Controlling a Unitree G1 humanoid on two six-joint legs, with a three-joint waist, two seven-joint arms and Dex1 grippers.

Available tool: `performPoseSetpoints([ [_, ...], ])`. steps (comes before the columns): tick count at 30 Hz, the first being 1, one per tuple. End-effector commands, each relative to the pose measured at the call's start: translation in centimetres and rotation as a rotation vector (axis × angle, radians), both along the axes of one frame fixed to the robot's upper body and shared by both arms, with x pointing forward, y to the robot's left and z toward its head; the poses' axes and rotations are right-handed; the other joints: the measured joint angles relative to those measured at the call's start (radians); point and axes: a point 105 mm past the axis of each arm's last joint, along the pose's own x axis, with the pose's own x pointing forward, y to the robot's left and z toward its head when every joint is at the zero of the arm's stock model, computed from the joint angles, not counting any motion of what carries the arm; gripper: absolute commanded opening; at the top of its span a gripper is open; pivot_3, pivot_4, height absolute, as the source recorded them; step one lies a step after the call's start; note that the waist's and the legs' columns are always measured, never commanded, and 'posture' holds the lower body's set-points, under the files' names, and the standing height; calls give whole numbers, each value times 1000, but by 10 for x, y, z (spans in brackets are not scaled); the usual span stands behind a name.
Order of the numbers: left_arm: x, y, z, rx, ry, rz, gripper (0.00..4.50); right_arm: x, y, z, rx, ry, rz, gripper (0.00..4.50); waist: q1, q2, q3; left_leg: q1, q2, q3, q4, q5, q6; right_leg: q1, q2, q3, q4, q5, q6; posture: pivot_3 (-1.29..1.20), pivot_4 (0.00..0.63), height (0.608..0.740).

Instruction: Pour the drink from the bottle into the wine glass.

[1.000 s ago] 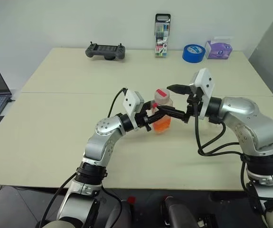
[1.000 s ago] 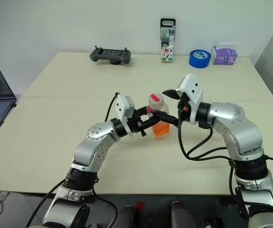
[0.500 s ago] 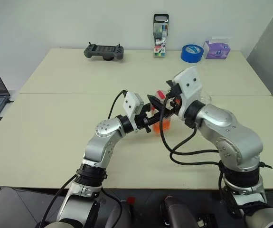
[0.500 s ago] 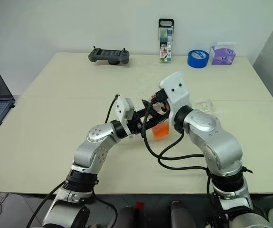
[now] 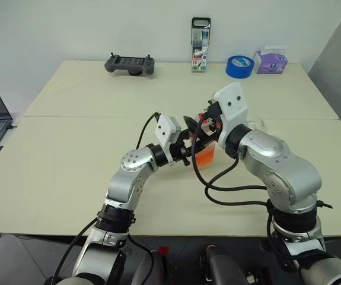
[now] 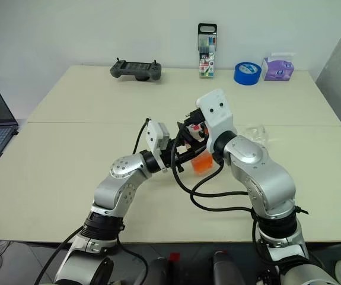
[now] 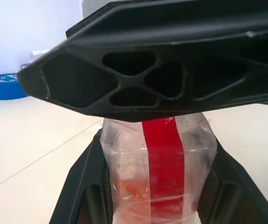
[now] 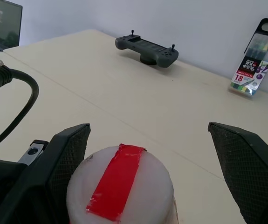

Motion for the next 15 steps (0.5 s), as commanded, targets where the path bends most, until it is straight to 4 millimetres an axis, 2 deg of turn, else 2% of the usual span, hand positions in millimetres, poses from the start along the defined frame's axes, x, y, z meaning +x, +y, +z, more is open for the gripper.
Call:
performPoseSetpoints([
  [1, -1, 2, 19, -28, -79, 6, 1741, -4, -20, 13, 32, -49, -62, 4308, 0, 0, 0, 0, 0, 0, 0, 0, 0, 0, 0, 0, 0, 0, 0, 0, 150, 740],
  [7, 1, 3, 16, -21, -73, 10, 1741, -18, -17, 13, 59, -40, 19, 4308, 0, 0, 0, 0, 0, 0, 0, 0, 0, 0, 1, 0, 0, 0, 0, 0, 150, 740],
  [15, 3, 5, 15, -19, -77, 19, 1741, -37, -10, 2, 34, 5, 128, 4308, 0, 0, 0, 0, 0, 0, 0, 0, 0, 0, 1, 0, 0, 0, 0, 0, 150, 740],
])
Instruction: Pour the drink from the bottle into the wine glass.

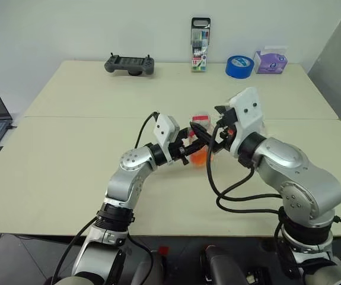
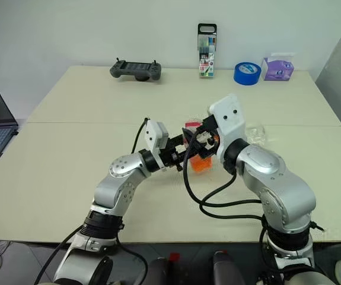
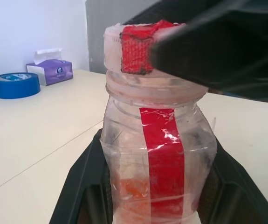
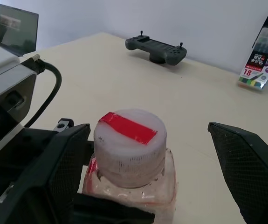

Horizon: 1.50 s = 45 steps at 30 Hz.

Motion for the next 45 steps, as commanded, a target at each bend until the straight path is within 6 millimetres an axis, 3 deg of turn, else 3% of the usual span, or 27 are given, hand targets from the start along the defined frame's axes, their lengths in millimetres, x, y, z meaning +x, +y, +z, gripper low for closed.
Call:
performPoseSetpoints([
  [1, -1, 1, 18, -25, -75, 4, 1741, -14, 3, 6, -4, -37, 65, 4308, 0, 0, 0, 0, 0, 0, 0, 0, 0, 0, 0, 0, 0, 0, 0, 0, 150, 740],
  [6, 0, 2, 18, -25, -78, 9, 1741, -20, 10, 6, -12, -38, 115, 4308, 0, 0, 0, 0, 0, 0, 0, 0, 0, 0, 0, 0, 0, 0, 0, 0, 150, 740],
  [12, 0, 4, 18, -24, -81, 16, 1741, 3, -1, 15, 9, -33, -114, 4308, -1, 0, 0, 0, 0, 0, 0, 0, 0, 0, 0, 0, 0, 0, 0, 0, 150, 740],
  [25, 2, 4, 18, -31, -86, 31, 1741, 16, 32, 19, 32, -42, -134, 4308, -1, 0, 0, 0, 0, 0, 0, 0, 0, 0, 0, 0, 0, 0, 0, 0, 150, 740],
  [37, 1, 2, 18, -37, -88, 31, 1741, 30, 13, 16, 47, -6, -284, 4308, -1, 0, 0, 0, 0, 0, 0, 0, 0, 0, 0, 0, 0, 0, 0, 0, 150, 740],
  [45, 2, 3, 16, -20, -92, 32, 1741, 20, 7, 11, 66, 13, -246, 4308, -2, 0, 0, 0, 0, 0, 0, 0, 0, 0, 0, 0, 0, 0, 0, 0, 150, 740],
])
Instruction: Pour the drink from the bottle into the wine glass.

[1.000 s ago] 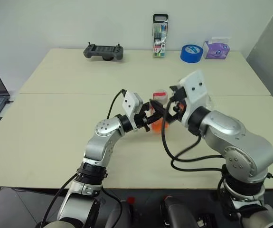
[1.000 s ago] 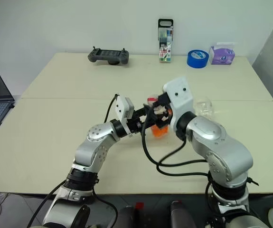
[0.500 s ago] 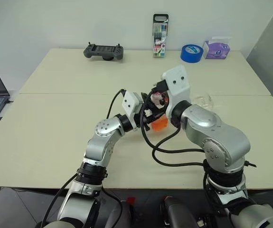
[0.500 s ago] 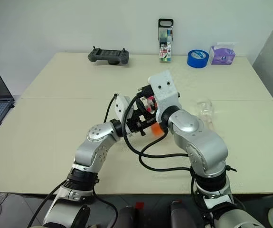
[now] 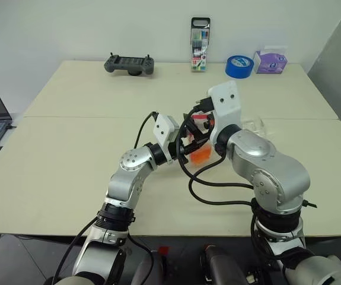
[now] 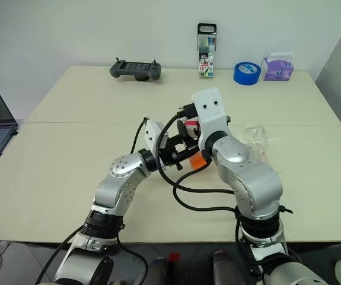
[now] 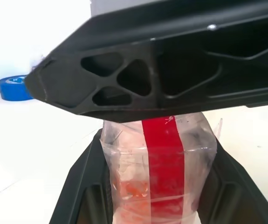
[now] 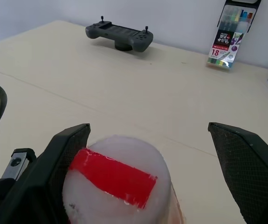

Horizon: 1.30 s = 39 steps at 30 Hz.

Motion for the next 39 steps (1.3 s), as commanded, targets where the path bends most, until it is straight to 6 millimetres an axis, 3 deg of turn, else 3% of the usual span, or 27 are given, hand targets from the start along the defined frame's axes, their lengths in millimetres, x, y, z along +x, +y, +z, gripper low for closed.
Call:
performPoseSetpoints([
  [1, -1, 2, 14, -15, -66, 3, 1741, -9, -12, 5, 27, -34, -6, 4308, 0, 0, 0, 0, 0, 0, 0, 0, 0, 0, 0, 0, 0, 0, 0, 0, 150, 740],
  [9, 0, 3, 14, -14, -67, 6, 1740, -13, -10, 4, 33, -27, 21, 4308, 0, 0, 0, 0, 0, 0, 0, 0, 0, 0, 0, 0, 0, 0, 0, 0, 150, 740],
  [12, 0, 3, 14, -14, -68, 7, 1740, -15, -7, 8, 37, -43, 41, 3767, 0, 0, 0, 0, 0, 0, 0, 0, 0, 0, 0, 0, 0, 0, 0, 0, 150, 740],
  [16, 0, 3, 14, -15, -68, 8, 1740, -18, -2, 14, 34, -69, 71, 2319, 0, 0, 0, 0, 0, 0, 0, 0, 0, 0, 0, 0, 0, 0, 0, 0, 150, 740],
  [18, 0, 3, 14, -14, -69, 9, 1740, -19, -1, 18, 37, -78, 77, 1862, 0, 0, 0, 0, 0, 0, 0, 0, 0, 0, 0, 0, 0, 0, 0, 0, 150, 740],
  [24, 0, 4, 13, -6, -66, 15, 1740, -25, 2, 41, 20, -127, 134, 1865, 0, 0, 0, 0, 0, 0, 0, 0, 0, 0, 0, 0, 0, 0, 0, 0, 150, 740],
  [28, 1, 4, 9, 8, -56, 24, 1740, -40, 8, 53, 74, -156, 291, 1865, 0, 0, 0, 0, 0, -1, 0, 0, 0, 0, 0, -1, 0, 0, 0, 0, 150, 740],
  [39, 2, 5, 4, 38, -41, 35, 1734, -46, 7, 57, 187, -141, 350, 1864, 0, 0, 0, 0, 0, 0, 0, 0, 0, 0, 0, 0, 0, 0, 0, 0, 150, 740],
])
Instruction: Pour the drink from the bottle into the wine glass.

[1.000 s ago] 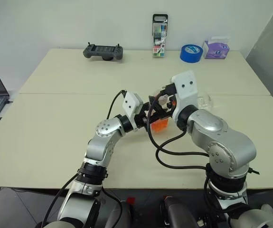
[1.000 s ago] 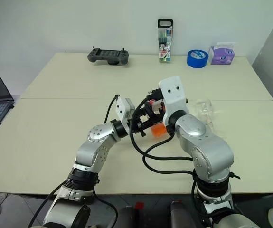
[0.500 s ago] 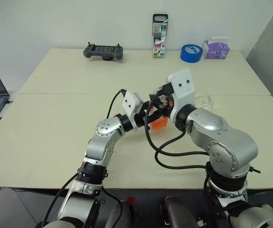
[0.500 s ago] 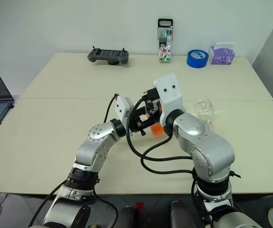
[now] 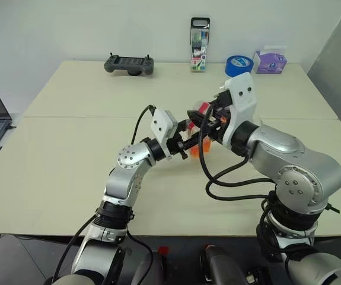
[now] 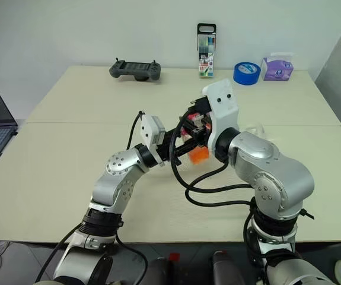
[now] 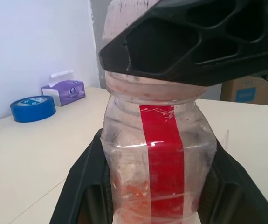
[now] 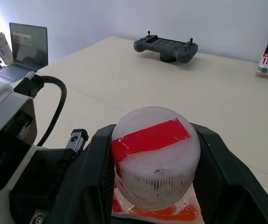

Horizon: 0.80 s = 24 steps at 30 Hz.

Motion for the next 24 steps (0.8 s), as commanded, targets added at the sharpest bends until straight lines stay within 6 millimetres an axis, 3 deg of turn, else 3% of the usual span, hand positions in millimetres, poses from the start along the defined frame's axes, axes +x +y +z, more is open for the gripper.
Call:
performPoseSetpoints([
  [1, 3, 2, -13, 36, 44, 24, 1734, -27, 10, 37, 99, -172, 110, 1864, 0, 0, 0, 0, 0, 0, 0, 0, 0, 0, 0, 0, 0, 0, 0, 0, 150, 740],
  [9, 3, 2, -17, 55, 55, 30, 1734, -25, 5, 39, 163, -149, 73, 1864, 0, 0, 0, 0, 0, 0, 0, 0, 0, 0, 0, 0, 0, 0, 0, 0, 150, 740],
  [11, 3, 2, -19, 61, 58, 27, 1734, -25, 3, 41, 91, -194, 56, 1864, 0, 0, 0, 0, 0, 0, 0, 0, 0, 0, 0, 0, 0, 0, 0, 0, 150, 740],
  [15, 3, 1, -19, 64, 60, 22, 1733, -25, 3, 24, -178, -255, 37, 1830, -1, 0, 0, 0, -1, 1, 0, 0, 0, 0, 0, 0, -1, 0, 0, 0, 150, 740],
  [20, 2, 0, -19, 63, 64, 19, 1724, -22, -3, 29, -189, -299, 4, 1756, -2, 0, 0, 0, 0, 0, 0, 0, 0, 1, 0, -1, 0, 0, 0, 0, 150, 740],
  [24, 1, -1, -21, 57, 64, 22, 1724, -19, -12, 30, -71, -248, -20, 1741, -1, 0, 0, 0, 0, 0, 0, 0, 0, 0, 0, 0, -1, 0, 0, 0, 150, 740],
])
